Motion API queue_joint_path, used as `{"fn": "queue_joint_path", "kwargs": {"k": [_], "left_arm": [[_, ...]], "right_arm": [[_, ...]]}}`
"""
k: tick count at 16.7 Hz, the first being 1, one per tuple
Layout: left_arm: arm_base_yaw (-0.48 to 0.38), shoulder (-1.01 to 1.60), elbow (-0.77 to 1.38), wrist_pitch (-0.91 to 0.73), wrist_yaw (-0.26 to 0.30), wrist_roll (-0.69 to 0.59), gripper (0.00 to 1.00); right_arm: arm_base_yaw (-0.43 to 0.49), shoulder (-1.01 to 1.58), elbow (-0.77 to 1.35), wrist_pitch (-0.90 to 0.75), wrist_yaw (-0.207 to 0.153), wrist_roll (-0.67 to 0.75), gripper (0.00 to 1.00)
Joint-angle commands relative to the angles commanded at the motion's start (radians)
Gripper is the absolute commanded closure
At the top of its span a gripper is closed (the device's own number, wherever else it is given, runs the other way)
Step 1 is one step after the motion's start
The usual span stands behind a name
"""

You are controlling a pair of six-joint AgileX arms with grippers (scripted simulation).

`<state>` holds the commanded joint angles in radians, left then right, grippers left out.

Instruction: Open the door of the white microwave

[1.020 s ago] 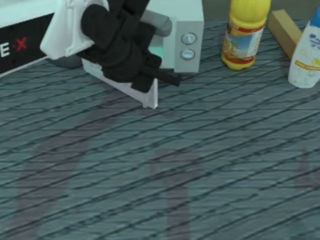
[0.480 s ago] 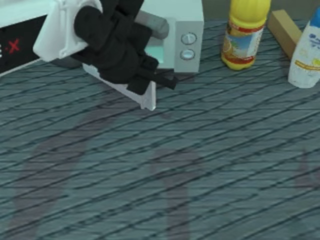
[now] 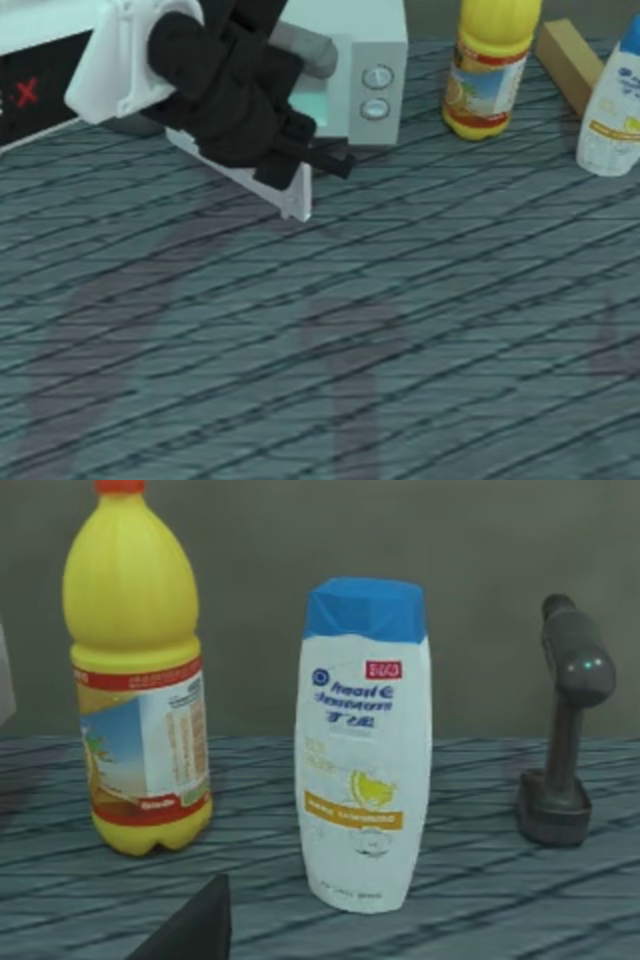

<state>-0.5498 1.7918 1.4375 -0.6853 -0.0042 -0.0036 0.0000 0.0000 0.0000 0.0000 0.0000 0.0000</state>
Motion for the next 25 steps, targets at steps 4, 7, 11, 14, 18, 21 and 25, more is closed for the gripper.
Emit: {"fn": "queue_joint_path", "kwargs": {"k": [4, 7, 11, 14, 18, 21, 25], "left_arm": [[0.0, 0.0, 0.0, 0.0, 0.0, 0.0, 1.0], [0.0, 0.0, 0.0, 0.0, 0.0, 0.0, 1.0], [-0.006, 0.003, -0.004, 0.0, 0.007, -0.005, 1.0], [0.006, -0.014, -0.02, 0.002, 0.023, 0.028, 1.0], [0.037, -0.052, -0.062, 0.006, 0.064, 0.108, 1.0], [0.04, -0.056, -0.067, 0.007, 0.069, 0.118, 1.0], [0.04, -0.056, -0.067, 0.007, 0.069, 0.118, 1.0]], "right_arm": [[0.0, 0.0, 0.0, 0.0, 0.0, 0.0, 0.0], [0.0, 0.0, 0.0, 0.0, 0.0, 0.0, 0.0], [0.0, 0.0, 0.0, 0.0, 0.0, 0.0, 0.0], [0.0, 0.0, 0.0, 0.0, 0.0, 0.0, 0.0], [0.0, 0.0, 0.0, 0.0, 0.0, 0.0, 0.0], [0.0, 0.0, 0.0, 0.0, 0.0, 0.0, 0.0], [0.0, 0.0, 0.0, 0.0, 0.0, 0.0, 0.0]]}}
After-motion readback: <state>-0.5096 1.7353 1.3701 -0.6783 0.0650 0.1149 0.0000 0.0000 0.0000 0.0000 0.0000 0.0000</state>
